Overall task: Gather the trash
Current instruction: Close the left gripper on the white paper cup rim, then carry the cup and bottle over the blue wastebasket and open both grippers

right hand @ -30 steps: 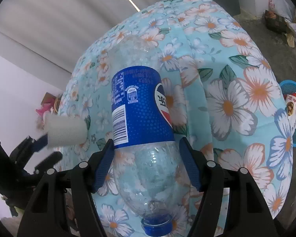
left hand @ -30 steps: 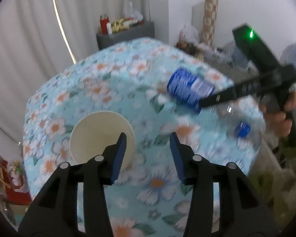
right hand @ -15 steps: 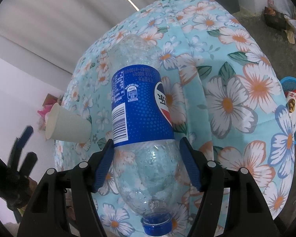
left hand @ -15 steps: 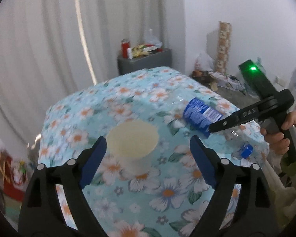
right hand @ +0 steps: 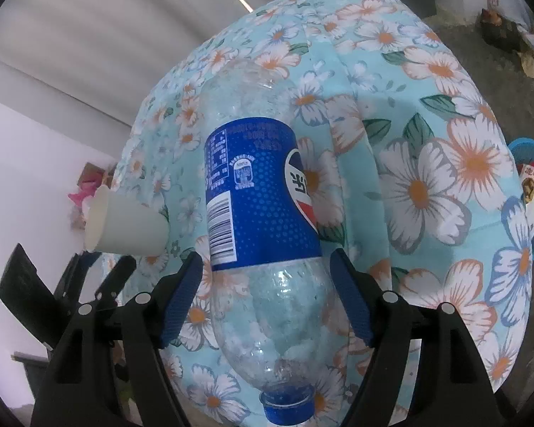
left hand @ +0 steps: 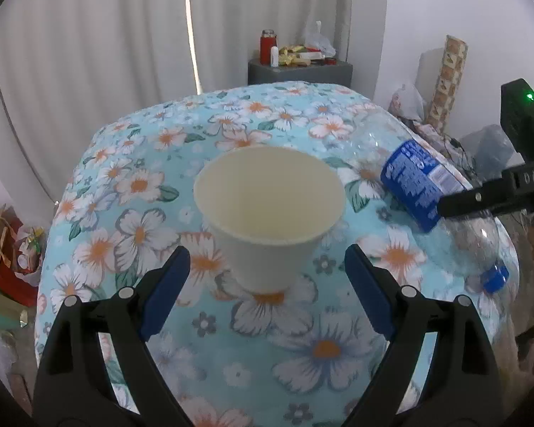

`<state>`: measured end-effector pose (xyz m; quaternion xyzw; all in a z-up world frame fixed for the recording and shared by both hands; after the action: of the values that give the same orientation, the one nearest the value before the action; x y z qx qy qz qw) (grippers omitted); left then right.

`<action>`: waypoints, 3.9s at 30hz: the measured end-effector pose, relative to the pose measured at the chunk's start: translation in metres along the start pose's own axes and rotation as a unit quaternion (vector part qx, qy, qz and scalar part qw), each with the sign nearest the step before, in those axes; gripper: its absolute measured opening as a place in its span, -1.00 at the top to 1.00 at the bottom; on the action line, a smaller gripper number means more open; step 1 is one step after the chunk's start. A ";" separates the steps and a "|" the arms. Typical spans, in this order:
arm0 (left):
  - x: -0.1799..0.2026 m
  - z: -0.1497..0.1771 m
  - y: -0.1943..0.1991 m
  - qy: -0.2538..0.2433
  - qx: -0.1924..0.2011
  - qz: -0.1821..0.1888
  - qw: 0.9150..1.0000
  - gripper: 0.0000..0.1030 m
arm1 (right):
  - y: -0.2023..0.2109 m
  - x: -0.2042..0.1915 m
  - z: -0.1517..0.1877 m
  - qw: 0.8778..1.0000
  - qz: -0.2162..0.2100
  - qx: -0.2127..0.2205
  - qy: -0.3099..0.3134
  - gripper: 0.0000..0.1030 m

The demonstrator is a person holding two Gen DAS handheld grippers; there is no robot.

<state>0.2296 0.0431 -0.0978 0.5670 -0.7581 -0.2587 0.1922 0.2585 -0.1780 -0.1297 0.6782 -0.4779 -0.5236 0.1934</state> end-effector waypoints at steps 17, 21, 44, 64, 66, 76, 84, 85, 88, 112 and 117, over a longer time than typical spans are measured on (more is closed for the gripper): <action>0.005 -0.006 -0.012 -0.005 0.005 -0.022 1.000 -0.63 | -0.009 -0.003 -0.002 1.000 0.012 0.008 0.012 -0.27; 0.007 -0.006 -0.013 -0.008 0.001 -0.024 1.000 -0.63 | -0.005 0.002 0.000 1.000 -0.002 0.005 -0.004 -0.24; 0.010 -0.012 -0.011 -0.003 0.014 -0.019 1.000 -0.63 | 0.014 0.013 0.029 1.000 -0.017 -0.014 -0.020 -0.21; 0.004 -0.016 -0.012 0.019 0.014 -0.014 1.000 -0.24 | 0.015 0.013 0.029 1.000 -0.016 -0.012 -0.020 -0.21; 0.004 -0.016 -0.012 0.019 0.015 -0.014 1.000 -0.24 | 0.015 0.013 0.029 1.000 -0.016 -0.012 -0.019 -0.21; 0.004 -0.017 -0.009 0.018 0.020 -0.015 1.000 -0.22 | 0.013 0.009 0.027 1.000 -0.002 -0.017 -0.004 -0.22; 0.003 -0.020 0.001 0.028 0.035 -0.003 0.999 -0.21 | 0.003 0.003 0.027 1.000 0.019 -0.015 0.009 -0.24; 0.003 -0.021 0.002 0.029 0.036 -0.001 0.999 -0.21 | 0.002 0.003 0.027 1.000 0.020 -0.013 0.008 -0.24; 0.003 -0.023 0.003 0.029 0.038 0.004 0.999 -0.21 | 0.001 0.005 0.027 1.000 0.016 -0.002 -0.007 -0.24; 0.079 -0.064 0.023 -0.027 0.062 0.044 0.997 -0.21 | 0.084 0.064 0.030 0.986 -0.075 0.115 -0.095 -0.18; 0.127 -0.086 0.018 -0.048 0.065 0.089 0.993 -0.20 | 0.115 0.092 0.034 0.977 -0.084 0.152 -0.121 -0.18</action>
<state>0.2300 -0.0894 -0.0185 0.4951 -0.8292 -0.2176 0.1410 0.1760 -0.3023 -0.1030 0.6693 -0.5131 -0.5371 -0.0163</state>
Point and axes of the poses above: each gripper's, at about its wrist camera, not at the fingertips, and y roughly against the way its jaws point, x to its right, z to its underside, the point moved 6 cm from there along -y, roughly the way its jaws point, and after that the axes turned 7 degrees about x, right-handed, at the moved point
